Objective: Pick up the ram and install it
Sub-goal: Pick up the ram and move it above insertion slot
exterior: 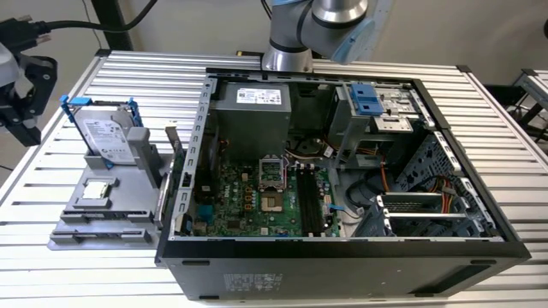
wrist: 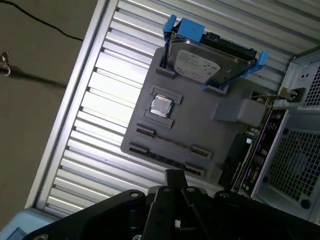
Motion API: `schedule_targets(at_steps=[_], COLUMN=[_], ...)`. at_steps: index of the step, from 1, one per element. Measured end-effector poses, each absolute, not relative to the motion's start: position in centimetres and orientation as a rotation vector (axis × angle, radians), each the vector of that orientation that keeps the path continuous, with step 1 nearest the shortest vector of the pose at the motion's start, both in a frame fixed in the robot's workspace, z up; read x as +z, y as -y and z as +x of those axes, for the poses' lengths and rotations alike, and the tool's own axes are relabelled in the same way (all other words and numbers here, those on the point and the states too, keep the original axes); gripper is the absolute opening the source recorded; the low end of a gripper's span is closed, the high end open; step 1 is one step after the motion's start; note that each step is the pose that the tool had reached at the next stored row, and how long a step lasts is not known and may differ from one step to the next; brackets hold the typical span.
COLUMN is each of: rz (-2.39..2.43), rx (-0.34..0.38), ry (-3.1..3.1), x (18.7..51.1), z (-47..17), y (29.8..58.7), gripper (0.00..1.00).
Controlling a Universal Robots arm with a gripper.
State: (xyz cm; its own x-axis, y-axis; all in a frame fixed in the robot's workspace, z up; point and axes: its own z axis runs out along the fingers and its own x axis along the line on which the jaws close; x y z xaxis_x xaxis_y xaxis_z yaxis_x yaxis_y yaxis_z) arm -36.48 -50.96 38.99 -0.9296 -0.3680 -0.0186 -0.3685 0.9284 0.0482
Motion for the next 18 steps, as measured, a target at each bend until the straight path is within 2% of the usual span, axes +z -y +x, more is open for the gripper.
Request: schedule_targets(at_steps=[18], rz=[-1.085], rx=[0.081], ry=[-2.946], x=[38.99], z=[-36.48], y=[50.96], gripper=[0.0])
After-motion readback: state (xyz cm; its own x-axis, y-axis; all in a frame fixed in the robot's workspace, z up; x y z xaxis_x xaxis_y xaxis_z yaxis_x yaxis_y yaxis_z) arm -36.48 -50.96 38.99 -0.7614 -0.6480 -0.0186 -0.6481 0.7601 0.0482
